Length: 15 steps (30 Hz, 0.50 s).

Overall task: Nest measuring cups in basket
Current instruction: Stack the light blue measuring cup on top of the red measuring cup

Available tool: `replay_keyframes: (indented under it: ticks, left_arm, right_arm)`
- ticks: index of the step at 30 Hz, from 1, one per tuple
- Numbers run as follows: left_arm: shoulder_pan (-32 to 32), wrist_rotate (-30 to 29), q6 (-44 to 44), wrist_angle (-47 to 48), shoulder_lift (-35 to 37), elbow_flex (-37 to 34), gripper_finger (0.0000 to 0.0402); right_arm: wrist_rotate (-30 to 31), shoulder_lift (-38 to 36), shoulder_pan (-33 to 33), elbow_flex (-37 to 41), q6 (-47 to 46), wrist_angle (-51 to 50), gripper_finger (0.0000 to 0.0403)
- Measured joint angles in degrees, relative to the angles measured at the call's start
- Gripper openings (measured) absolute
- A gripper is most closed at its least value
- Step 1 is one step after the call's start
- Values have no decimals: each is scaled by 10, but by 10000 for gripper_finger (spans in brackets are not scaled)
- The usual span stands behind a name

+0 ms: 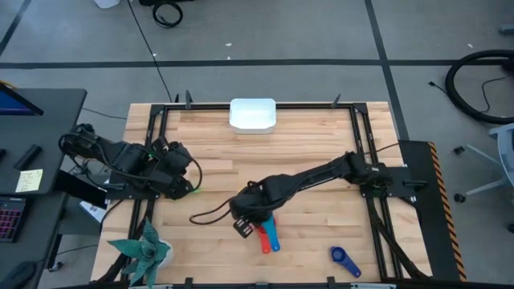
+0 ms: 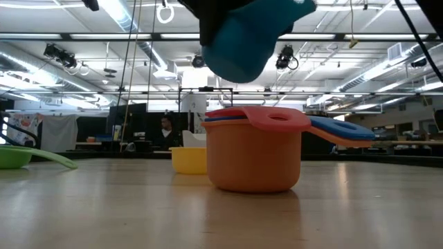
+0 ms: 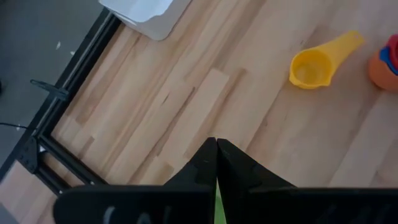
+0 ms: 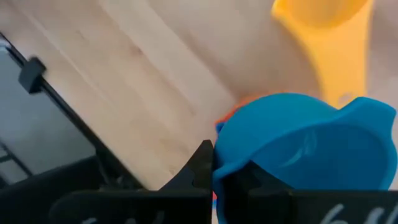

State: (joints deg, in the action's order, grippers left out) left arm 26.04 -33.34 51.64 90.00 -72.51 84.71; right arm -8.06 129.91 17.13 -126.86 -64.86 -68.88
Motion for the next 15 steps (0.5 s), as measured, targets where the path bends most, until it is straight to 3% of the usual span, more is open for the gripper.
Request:
replay_keyframes:
  ticks: [7,15]
  left_arm:
    - [0,-5,-14,0,0,0,11]
    - [0,-6,-28,0,0,0,11]
  right_arm:
    - [-17,50,11,-23,-34,-66,14]
    - [-19,52,15,-19,-37,-77,14]
